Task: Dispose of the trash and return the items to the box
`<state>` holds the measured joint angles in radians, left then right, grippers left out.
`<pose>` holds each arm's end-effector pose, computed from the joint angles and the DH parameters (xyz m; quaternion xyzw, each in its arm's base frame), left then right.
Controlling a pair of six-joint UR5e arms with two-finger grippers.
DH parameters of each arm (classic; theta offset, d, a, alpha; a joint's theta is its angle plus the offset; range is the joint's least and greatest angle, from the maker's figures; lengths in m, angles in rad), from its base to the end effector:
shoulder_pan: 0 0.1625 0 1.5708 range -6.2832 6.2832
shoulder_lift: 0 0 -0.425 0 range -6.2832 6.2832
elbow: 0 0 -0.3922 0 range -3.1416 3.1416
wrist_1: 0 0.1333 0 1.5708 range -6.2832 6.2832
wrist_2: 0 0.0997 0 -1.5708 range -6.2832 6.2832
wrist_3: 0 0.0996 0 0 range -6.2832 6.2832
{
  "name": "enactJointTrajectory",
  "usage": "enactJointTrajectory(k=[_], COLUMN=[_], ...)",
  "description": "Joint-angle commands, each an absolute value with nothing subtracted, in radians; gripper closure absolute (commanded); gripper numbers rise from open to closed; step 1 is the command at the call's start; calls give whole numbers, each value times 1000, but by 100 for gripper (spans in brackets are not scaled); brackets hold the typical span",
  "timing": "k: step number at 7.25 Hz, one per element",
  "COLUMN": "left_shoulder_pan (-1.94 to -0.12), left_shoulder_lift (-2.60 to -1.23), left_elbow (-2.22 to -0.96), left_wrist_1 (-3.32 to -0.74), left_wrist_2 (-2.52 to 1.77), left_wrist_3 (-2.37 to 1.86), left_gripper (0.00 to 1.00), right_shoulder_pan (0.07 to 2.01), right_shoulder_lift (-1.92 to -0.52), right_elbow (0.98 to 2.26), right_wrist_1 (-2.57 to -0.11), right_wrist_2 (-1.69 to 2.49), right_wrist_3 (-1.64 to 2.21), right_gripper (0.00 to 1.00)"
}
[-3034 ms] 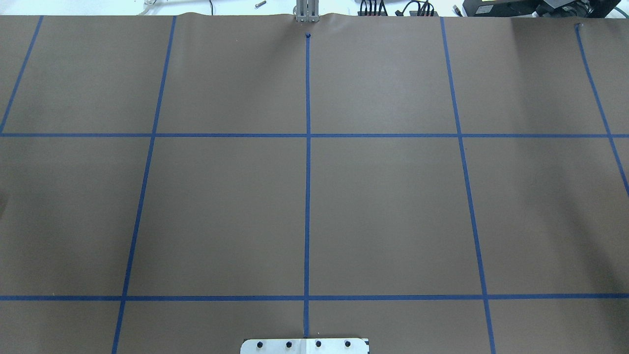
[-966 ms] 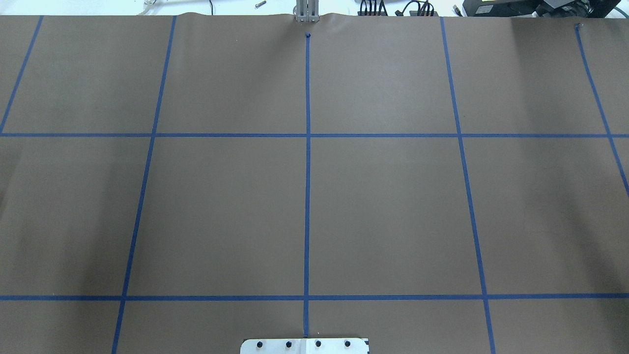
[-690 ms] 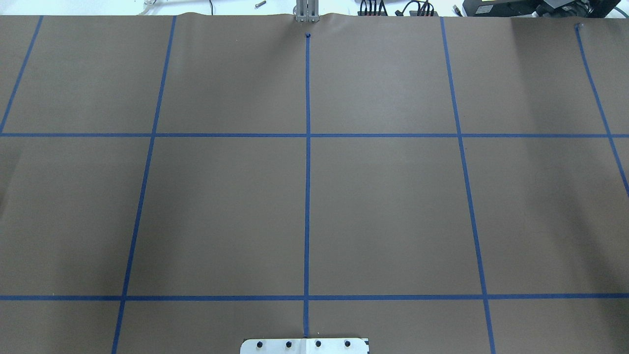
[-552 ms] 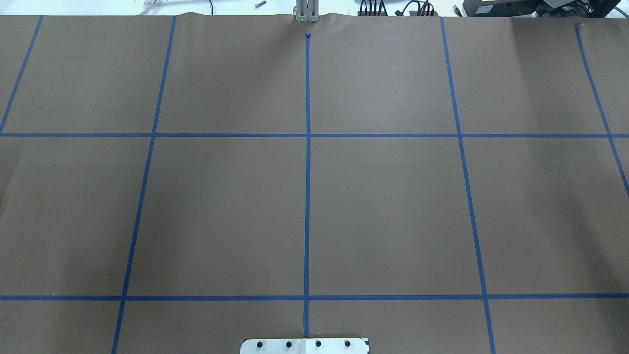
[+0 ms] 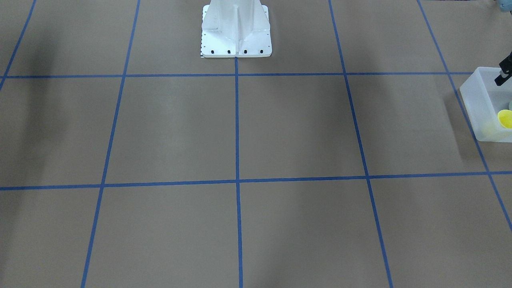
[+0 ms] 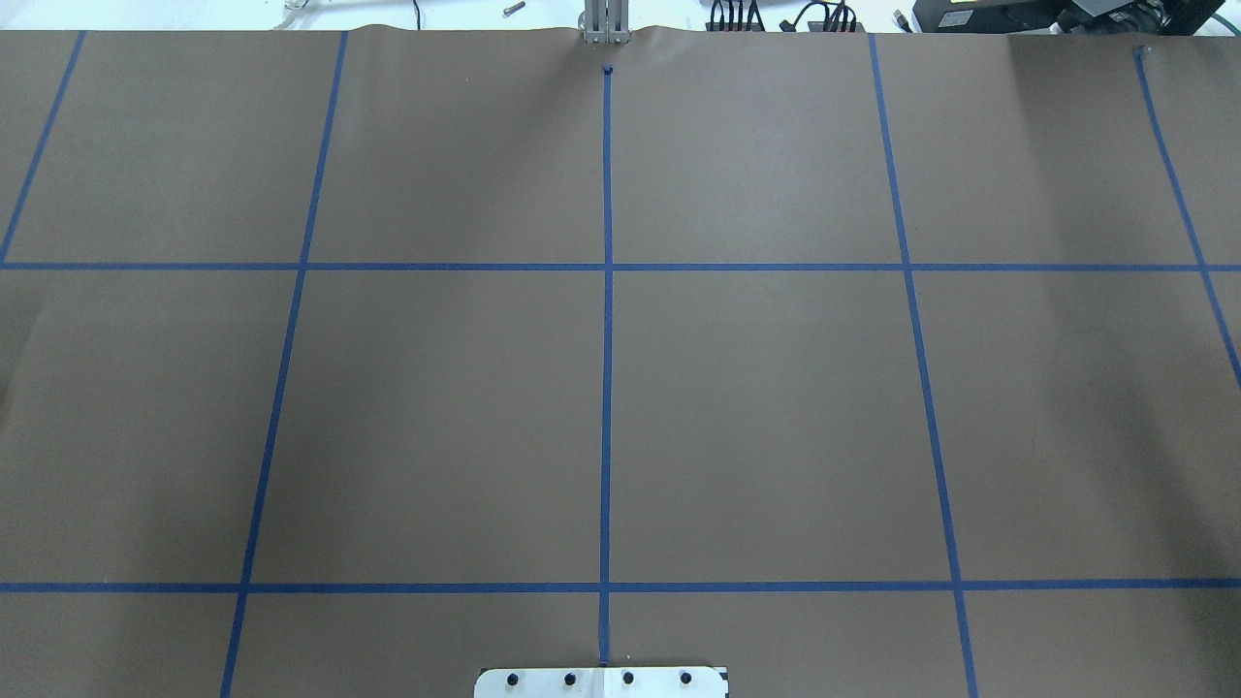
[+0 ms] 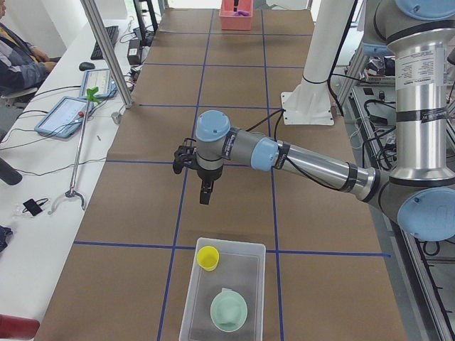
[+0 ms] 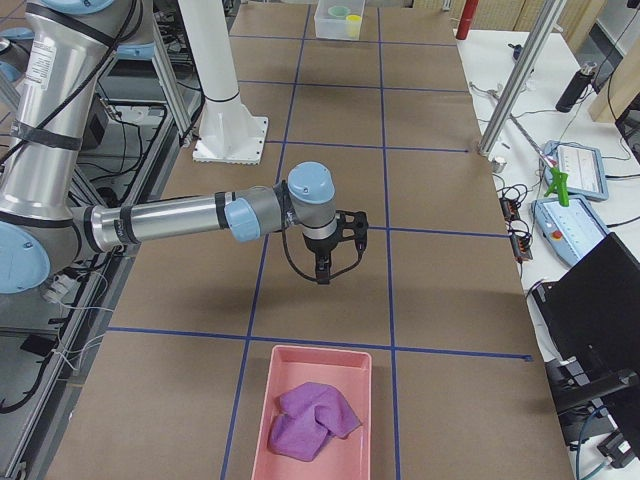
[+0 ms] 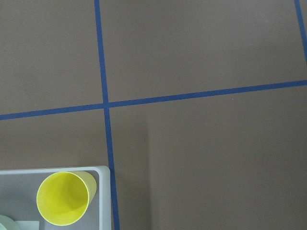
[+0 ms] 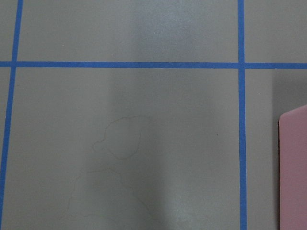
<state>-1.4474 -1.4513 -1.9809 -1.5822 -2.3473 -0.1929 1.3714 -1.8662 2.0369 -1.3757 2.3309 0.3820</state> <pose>-0.0087 -0.4459 0.5103 0.0786 0.3915 0.0251 0.9165 -0.0122 -0.3869 0.5342 0.0573 -0.3979 0.0161 0.9155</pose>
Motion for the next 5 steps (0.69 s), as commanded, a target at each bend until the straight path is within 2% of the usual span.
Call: enactJointTrajectory(k=[1, 5], left_shoulder_pan=[-1447, -1451], left_shoulder_lift=[-1459, -1470], left_elbow=[-1956, -1919], left_wrist_1=[-1585, -1585], left_wrist_2=[-2349, -2350], left_wrist_3=[-190, -189], left_gripper=[2, 2], right_shoulder_pan=[1382, 1402], right_shoulder_lift=[-1864, -1867], right_elbow=[2037, 2017], right_wrist_1=[-1374, -1376], right_wrist_2=[2332, 2319], right_wrist_3=[380, 339], right_gripper=[0, 0])
